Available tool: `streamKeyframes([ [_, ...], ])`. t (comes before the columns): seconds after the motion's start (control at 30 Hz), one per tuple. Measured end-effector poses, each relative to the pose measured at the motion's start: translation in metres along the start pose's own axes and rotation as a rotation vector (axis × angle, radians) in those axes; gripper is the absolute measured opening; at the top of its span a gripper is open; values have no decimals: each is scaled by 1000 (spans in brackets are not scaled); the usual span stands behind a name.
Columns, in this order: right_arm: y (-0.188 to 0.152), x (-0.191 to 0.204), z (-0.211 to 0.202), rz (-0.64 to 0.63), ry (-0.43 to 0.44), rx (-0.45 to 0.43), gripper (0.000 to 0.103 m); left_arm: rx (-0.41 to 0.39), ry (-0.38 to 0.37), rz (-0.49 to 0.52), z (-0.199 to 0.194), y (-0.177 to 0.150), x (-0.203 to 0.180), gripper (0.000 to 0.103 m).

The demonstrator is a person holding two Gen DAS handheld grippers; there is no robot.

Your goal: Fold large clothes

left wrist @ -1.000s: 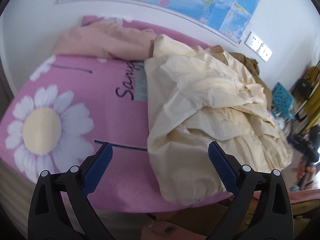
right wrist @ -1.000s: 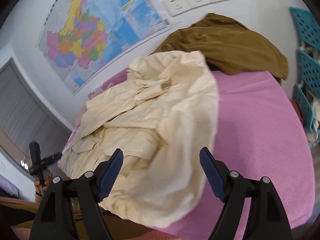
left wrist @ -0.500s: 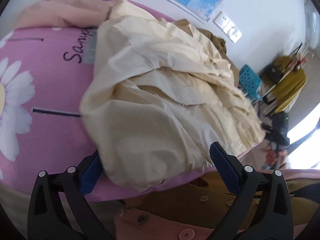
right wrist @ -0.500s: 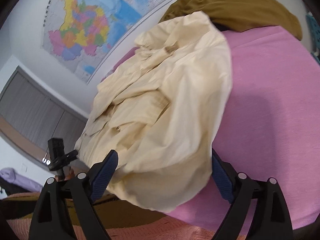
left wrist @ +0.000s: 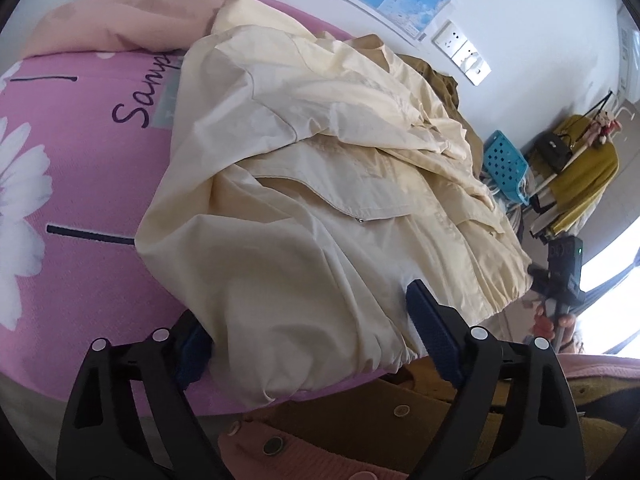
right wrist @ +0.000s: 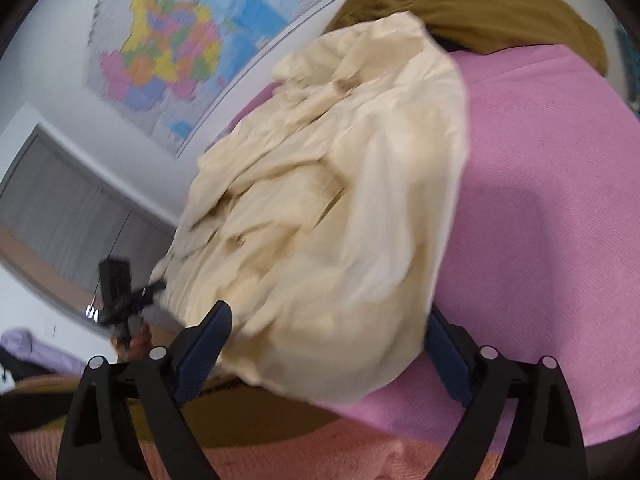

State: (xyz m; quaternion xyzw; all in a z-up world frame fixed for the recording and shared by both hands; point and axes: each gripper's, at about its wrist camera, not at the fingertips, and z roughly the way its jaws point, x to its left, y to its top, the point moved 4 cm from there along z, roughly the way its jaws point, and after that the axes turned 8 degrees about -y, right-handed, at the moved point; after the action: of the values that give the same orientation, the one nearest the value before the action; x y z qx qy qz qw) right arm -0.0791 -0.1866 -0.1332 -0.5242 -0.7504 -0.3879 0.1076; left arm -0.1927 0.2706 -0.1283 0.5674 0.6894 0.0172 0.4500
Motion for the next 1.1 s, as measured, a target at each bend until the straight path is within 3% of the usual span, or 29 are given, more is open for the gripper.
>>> streamKeyframes([
  [0.07, -3, 6, 4, -9, 25, 7, 92, 3, -23, -6, 3, 2, -2, 98],
  [0.17, -4, 17, 12, -25, 66, 3, 90, 15, 23, 23, 10, 2, -8, 98],
  [0.3, 0, 11, 9, 57, 209, -34, 75, -1, 25, 0, 9, 5, -8, 97],
  [0.33, 1, 6, 7, 83, 201, -39, 74, -15, 25, -13, 6, 6, -7, 93],
  [0.37, 2, 0, 4, 99, 166, -51, 74, -21, 37, -19, 4, 6, -5, 82],
  [0.43, 1, -13, -7, 139, 93, -75, 74, -24, 43, -40, -1, 6, -1, 75],
  [0.53, -4, -22, -19, 153, 39, -72, 81, -22, 28, -68, -7, 5, 5, 73],
  [0.63, -12, -21, -18, 154, 21, -30, 81, -6, -5, -90, -5, 4, 9, 82],
  [0.7, -15, -15, -12, 121, 20, -30, 88, 1, -12, -61, -2, 3, 4, 91],
  [0.77, -13, -5, 0, 99, 67, -4, 85, 17, 10, -23, 4, 2, -3, 98],
  [0.87, -11, 15, 12, 24, 71, 8, 86, 36, 34, 4, 12, 3, -10, 98],
  [0.93, -6, 18, 19, 23, 67, 0, 81, 29, 32, -9, 13, 4, -10, 97],
  [1.0, -1, 16, 24, 41, 72, -18, 50, 9, 47, -29, 11, 5, -8, 89],
  [1.07, 2, 15, 21, 63, 142, -40, 31, 1, 89, -52, 6, 5, -3, 60],
  [1.1, 4, 16, 18, 59, 145, -58, 27, -7, 91, -66, 2, 5, -1, 55],
])
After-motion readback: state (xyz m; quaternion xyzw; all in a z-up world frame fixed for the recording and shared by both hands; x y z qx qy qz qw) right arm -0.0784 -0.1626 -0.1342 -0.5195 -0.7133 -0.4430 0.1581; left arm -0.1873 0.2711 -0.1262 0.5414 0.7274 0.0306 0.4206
